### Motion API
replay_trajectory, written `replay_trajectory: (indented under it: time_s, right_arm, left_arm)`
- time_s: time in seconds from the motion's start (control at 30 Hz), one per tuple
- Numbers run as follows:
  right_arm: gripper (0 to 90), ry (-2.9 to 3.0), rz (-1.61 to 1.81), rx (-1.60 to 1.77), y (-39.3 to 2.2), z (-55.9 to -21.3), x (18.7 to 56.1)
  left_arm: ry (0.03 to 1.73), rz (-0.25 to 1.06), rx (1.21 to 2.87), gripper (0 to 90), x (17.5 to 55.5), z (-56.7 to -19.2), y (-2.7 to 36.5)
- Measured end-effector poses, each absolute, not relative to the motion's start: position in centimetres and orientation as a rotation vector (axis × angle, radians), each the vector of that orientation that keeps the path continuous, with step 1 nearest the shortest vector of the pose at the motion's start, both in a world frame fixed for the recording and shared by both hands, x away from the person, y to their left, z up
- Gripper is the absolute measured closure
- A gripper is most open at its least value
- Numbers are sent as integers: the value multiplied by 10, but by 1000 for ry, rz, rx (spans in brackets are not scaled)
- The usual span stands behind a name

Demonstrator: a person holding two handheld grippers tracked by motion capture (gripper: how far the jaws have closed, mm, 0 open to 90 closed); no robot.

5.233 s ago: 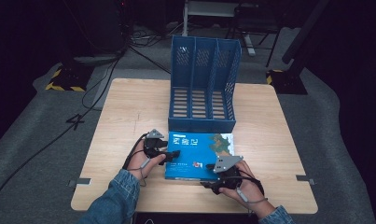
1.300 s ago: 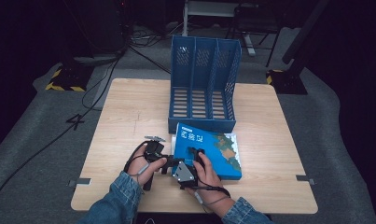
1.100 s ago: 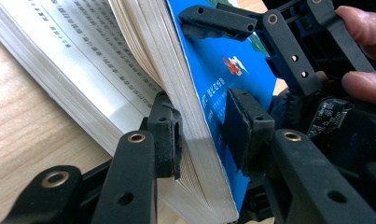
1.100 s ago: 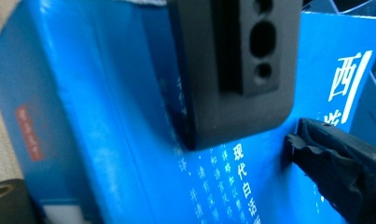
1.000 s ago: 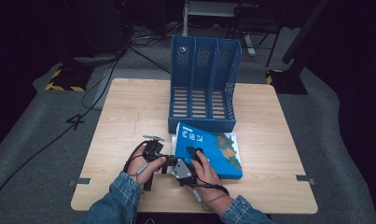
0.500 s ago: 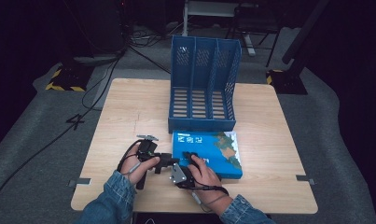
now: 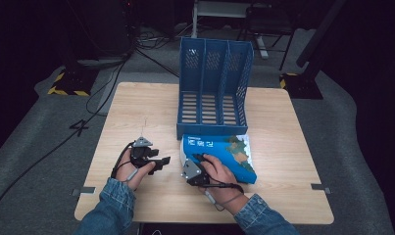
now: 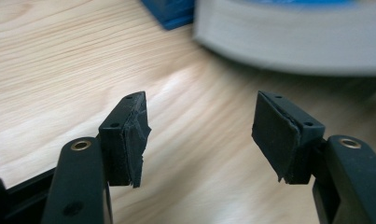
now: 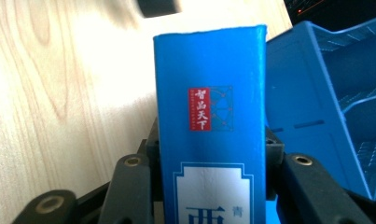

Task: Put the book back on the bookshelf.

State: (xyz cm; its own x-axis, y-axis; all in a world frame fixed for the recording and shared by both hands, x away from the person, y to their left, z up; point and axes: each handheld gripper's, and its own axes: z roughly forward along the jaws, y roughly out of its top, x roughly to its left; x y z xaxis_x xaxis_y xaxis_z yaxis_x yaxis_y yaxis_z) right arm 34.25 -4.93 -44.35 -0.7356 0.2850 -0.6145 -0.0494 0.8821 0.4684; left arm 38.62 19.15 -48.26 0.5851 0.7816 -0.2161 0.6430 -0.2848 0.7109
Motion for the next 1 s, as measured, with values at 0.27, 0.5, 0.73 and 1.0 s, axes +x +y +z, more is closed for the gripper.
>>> replay_trajectory:
  time_s: [0.27,0.5,0.73,1.0]
  right_arm:
    - [615,2359,772,295,-74,-405,354]
    - [615,2375,986,451,-105,-367,367]
    - [616,2365,1109,542,-125,-344,374]
    - [616,2352,1262,646,-148,-318,380]
  left_arm:
    - [1165,335,2079,363,395,-496,206]
    - [1151,383,2094,359,399,-501,212]
    - [1098,434,2124,337,401,-503,214]
    - [1110,434,2120,330,402,-503,214]
